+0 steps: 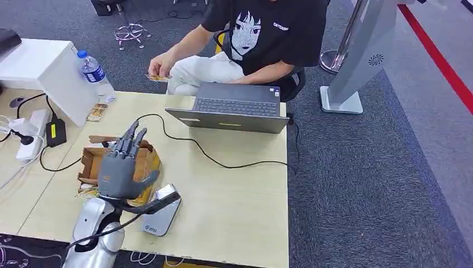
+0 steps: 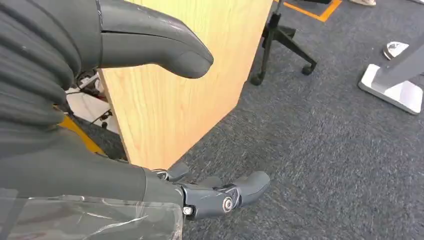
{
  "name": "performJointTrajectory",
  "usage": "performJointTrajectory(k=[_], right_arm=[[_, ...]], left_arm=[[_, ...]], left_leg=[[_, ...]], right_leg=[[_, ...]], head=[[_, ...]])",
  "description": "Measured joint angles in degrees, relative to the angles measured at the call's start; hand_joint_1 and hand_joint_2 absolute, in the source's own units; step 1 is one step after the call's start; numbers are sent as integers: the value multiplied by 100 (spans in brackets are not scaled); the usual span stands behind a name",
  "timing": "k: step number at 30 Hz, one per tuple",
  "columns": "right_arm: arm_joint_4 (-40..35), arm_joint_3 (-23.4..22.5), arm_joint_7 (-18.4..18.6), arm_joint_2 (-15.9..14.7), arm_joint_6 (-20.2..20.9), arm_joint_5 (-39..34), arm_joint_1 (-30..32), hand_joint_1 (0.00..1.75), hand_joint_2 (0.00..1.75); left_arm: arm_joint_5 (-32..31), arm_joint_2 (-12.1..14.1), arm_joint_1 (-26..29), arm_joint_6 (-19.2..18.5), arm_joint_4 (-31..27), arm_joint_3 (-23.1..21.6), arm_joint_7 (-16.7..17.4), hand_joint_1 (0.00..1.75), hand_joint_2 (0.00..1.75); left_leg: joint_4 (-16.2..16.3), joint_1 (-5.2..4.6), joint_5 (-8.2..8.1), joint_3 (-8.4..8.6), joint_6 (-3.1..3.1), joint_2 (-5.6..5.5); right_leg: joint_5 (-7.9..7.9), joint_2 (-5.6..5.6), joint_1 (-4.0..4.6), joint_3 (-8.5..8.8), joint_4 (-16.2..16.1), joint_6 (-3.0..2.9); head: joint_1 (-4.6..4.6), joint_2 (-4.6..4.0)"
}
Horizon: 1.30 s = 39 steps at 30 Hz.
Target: Pass the card to the sensor for recognition and then transmit it.
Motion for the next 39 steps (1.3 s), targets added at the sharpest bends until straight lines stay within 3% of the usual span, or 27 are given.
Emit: performJointTrajectory(k=[3, 6, 10, 13, 16, 21, 32, 39], right_arm=[[57, 0, -29, -20, -28, 11, -10, 0, 175], [158, 0, -70, -81, -98, 39, -46, 0, 175], [284, 4, -118, -166, -151, 22, -73, 0, 175], [339, 4, -142, -192, -162, -18, -72, 0, 175], [350, 4, -142, -197, -155, -61, -67, 0, 175], [335, 2, -118, -192, -153, -103, -59, 0, 175], [234, 2, -50, -155, -127, -111, -36, 0, 175], [230, 2, -50, -155, -125, -101, -37, 0, 175]], left_arm=[[114, 286, 319, -217, -50, -380, -11, 0, 175], [51, 704, 600, -436, -50, -725, 278, 0, 175], [-32, 1218, 885, -418, -50, -974, 721, 0, 175], [-236, 1388, 960, -283, -50, -1035, 979, 0, 175], [-535, 1403, 938, -14, -48, -1035, 1149, 0, 175], [-622, 1279, 847, 310, -48, -921, 1123, 0, 175], [-706, 974, 823, 233, 15, -272, 889, 0, 175], [-736, 918, 854, 121, 87, -36, 885, 0, 175]], left_leg=[[0, 1, -1, -1, 0, 1], [-1, 2, -1, 0, 0, 4], [-1, 3, 1, -1, -1, 2], [-1, 2, 1, -1, 0, 1], [-1, 1, 1, -1, 0, 1], [-1, -1, 1, -1, 0, 1], [-1, 2, 1, -1, 0, 1], [-1, 1, 1, -2, 0, 1]], right_leg=[[-1, 2, 0, -2, 0, 0], [-1, 5, 2, -3, 1, -1], [-1, 3, 2, -3, 1, -1], [-1, 1, 2, -1, 1, -1], [0, 2, 0, 0, 1, 0], [0, 2, -1, 2, 0, 1], [0, 2, 1, -1, 1, 0], [0, 2, 0, 1, 1, 0]], head=[[0, 0], [-2, 0], [0, 0], [0, 0], [0, 0], [2, 0], [0, 0], [0, 0]])
